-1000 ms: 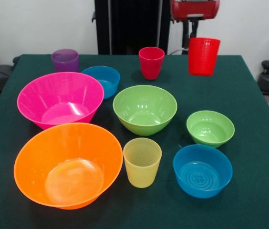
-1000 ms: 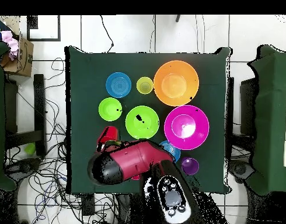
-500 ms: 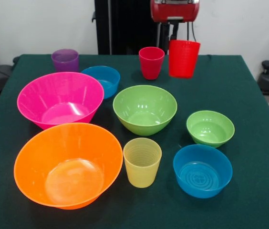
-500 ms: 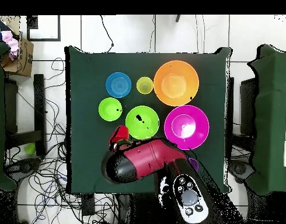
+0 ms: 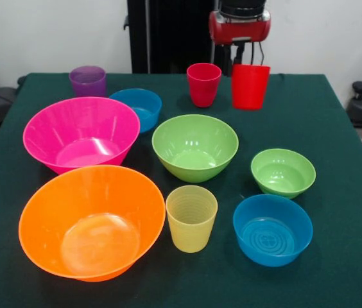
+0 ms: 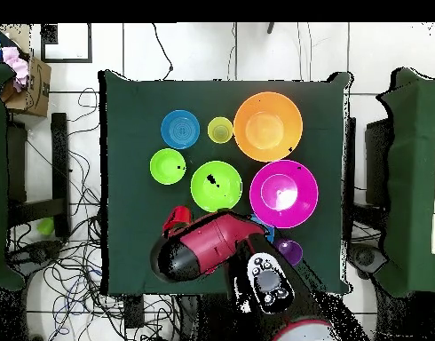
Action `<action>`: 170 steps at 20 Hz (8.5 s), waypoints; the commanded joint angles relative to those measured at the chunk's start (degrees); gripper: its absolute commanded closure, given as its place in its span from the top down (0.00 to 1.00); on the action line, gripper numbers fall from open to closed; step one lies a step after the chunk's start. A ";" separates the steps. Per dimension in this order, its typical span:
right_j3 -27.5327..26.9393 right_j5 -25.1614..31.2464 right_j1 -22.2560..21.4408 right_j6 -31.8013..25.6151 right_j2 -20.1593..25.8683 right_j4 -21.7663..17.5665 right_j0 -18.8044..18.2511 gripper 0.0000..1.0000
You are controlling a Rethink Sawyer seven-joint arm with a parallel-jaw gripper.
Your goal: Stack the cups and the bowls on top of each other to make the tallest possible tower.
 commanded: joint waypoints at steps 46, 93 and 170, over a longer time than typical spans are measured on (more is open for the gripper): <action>-11.39 -5.89 16.36 4.37 -8.76 -6.61 4.64 0.00; -10.93 3.47 8.08 -4.46 4.30 2.46 -7.59 0.00; -15.95 14.20 6.71 -6.89 4.25 -13.31 -12.08 0.00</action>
